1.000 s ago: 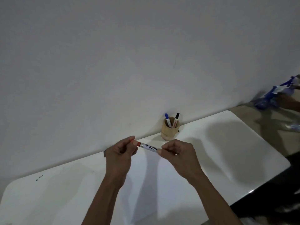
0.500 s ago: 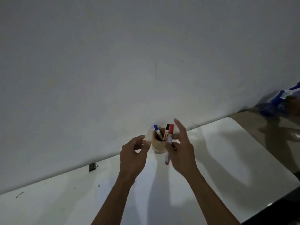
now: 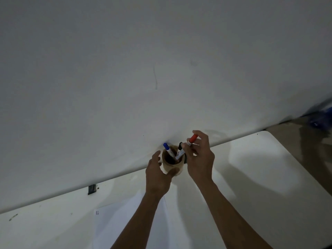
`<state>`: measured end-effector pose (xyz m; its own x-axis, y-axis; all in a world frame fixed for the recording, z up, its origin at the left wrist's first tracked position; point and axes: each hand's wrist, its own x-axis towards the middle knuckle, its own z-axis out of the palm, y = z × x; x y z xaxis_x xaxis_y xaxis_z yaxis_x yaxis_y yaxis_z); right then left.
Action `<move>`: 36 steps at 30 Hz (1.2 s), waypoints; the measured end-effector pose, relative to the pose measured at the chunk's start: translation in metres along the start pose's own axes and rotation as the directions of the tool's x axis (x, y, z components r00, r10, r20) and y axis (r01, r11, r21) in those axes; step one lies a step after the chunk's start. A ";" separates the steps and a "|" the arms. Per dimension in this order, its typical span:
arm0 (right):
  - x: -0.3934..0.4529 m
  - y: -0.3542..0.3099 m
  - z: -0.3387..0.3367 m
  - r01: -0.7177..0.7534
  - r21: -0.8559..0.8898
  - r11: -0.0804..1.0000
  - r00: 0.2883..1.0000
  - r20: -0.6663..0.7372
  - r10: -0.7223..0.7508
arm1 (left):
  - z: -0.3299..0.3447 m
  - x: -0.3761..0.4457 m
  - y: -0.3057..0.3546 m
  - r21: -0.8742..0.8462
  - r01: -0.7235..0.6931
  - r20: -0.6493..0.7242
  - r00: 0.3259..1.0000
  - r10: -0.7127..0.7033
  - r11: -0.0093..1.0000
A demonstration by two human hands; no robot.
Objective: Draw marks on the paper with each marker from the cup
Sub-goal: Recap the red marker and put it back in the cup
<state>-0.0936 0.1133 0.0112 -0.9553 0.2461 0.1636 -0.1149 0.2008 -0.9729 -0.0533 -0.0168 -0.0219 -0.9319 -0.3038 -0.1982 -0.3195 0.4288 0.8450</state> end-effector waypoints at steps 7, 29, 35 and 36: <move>-0.007 0.022 0.008 0.114 -0.150 0.982 0.993 0.056 -0.107 | 0.004 0.008 -0.007 -0.017 -0.070 0.001 0.998 0.070 0.997; -0.001 -0.005 0.026 0.226 -0.548 0.805 0.974 0.098 -0.207 | 0.003 0.007 -0.004 -0.157 -0.039 0.010 0.999 0.041 0.987; -0.002 -0.001 0.040 0.175 -0.678 0.714 0.985 0.114 -0.133 | 0.004 0.007 -0.004 -0.257 -0.005 0.001 1.000 0.005 0.966; -0.003 0.001 0.042 0.160 -0.683 0.713 0.987 0.107 -0.120 | 0.004 0.007 -0.005 -0.255 -0.009 -0.002 1.000 0.009 0.967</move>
<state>-0.1017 0.0729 0.0029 -0.9582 0.1177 0.2606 -0.0491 0.8300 -0.5556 -0.0592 -0.0175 -0.0291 -0.9344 -0.3016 -0.1897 -0.2567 0.2004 0.9455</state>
